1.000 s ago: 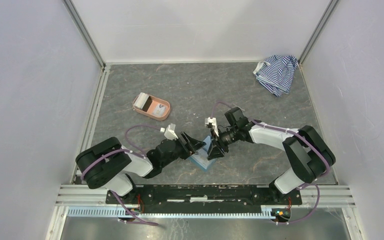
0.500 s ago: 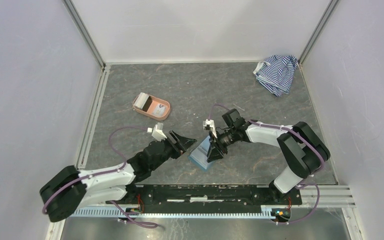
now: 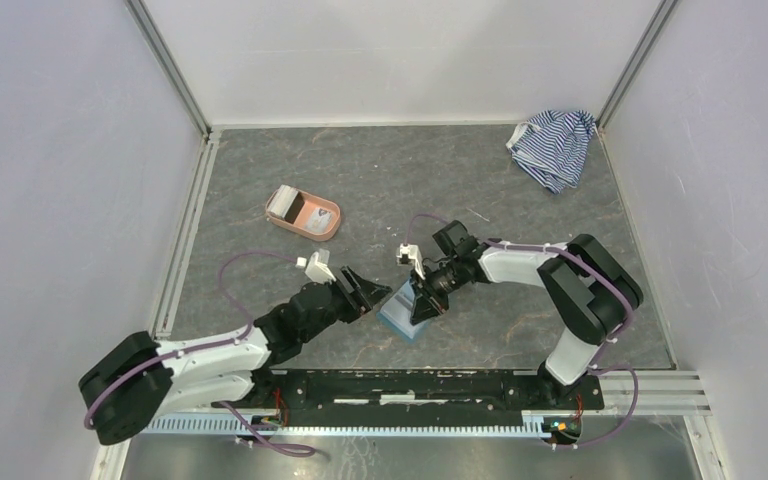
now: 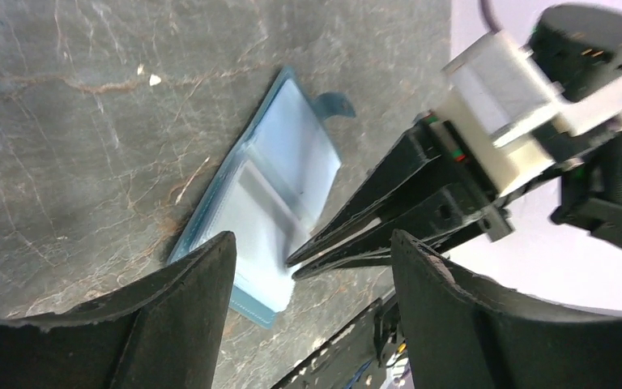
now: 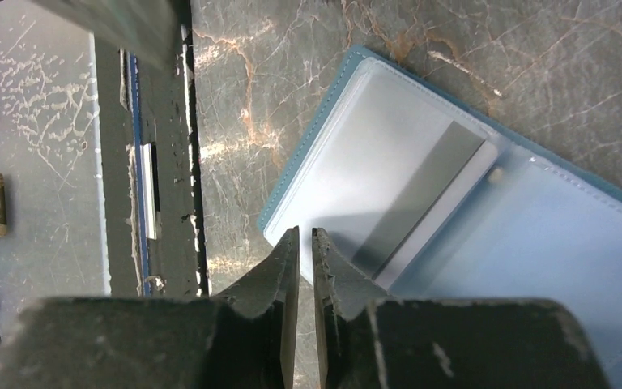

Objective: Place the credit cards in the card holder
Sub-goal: Turn over the card holder at the center of the board, then pick up the credit card from the storage box.

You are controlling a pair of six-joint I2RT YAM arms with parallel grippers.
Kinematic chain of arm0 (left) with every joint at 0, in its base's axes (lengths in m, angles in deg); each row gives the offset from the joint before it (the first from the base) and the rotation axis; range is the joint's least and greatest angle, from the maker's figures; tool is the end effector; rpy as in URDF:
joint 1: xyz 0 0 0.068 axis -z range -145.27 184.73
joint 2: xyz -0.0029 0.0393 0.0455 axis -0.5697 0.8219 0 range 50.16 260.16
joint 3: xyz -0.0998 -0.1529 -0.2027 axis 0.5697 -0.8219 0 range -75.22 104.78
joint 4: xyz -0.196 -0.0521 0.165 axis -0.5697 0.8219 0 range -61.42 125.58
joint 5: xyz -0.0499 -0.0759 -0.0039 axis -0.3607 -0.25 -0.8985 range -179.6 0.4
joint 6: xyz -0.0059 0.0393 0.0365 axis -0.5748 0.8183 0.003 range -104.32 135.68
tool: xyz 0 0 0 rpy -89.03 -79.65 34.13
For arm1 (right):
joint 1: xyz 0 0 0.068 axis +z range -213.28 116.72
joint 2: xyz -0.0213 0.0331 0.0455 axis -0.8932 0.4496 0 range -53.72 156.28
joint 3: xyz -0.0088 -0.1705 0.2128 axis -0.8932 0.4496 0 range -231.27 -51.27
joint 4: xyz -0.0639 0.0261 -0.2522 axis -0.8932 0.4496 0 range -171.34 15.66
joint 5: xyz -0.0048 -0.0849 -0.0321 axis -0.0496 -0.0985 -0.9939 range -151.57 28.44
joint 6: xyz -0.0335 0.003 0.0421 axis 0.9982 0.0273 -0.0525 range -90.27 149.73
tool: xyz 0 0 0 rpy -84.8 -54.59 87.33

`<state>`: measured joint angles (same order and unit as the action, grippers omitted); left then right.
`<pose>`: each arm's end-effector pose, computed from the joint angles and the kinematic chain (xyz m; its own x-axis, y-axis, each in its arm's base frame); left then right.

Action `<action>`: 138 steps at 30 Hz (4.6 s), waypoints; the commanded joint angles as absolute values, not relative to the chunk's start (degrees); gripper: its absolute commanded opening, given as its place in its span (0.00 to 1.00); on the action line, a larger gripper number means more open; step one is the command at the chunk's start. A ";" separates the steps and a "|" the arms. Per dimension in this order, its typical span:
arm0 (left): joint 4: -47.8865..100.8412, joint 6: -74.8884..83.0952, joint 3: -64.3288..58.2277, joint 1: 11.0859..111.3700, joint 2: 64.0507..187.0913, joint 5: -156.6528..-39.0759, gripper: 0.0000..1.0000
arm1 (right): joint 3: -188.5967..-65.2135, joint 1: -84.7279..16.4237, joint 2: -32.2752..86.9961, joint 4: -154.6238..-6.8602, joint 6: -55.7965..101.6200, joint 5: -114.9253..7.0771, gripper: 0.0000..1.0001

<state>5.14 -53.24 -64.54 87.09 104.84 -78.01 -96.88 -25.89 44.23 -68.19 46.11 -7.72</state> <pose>0.1201 -0.1439 0.1636 -0.6937 -0.5973 -0.4025 0.0376 0.5281 -0.8484 0.2154 0.2008 0.1313 -0.5175 -0.6049 -0.6053 -0.8030 0.0987 0.5878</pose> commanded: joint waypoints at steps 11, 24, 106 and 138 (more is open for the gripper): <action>-5.44 -50.09 -59.60 87.10 115.85 -84.97 0.54 | -101.70 -31.86 39.29 -59.75 57.23 -2.78 0.17; 8.32 -51.06 -53.32 90.48 121.51 -83.60 0.46 | -100.05 -37.05 37.91 -62.97 55.21 -4.79 0.17; 54.85 25.76 -0.51 59.96 134.22 -73.62 1.00 | -101.28 -42.73 24.02 -57.87 64.80 -6.88 0.22; 58.11 34.39 10.04 42.02 158.86 -75.40 0.95 | -104.88 -43.48 35.07 -52.61 68.49 -4.97 0.22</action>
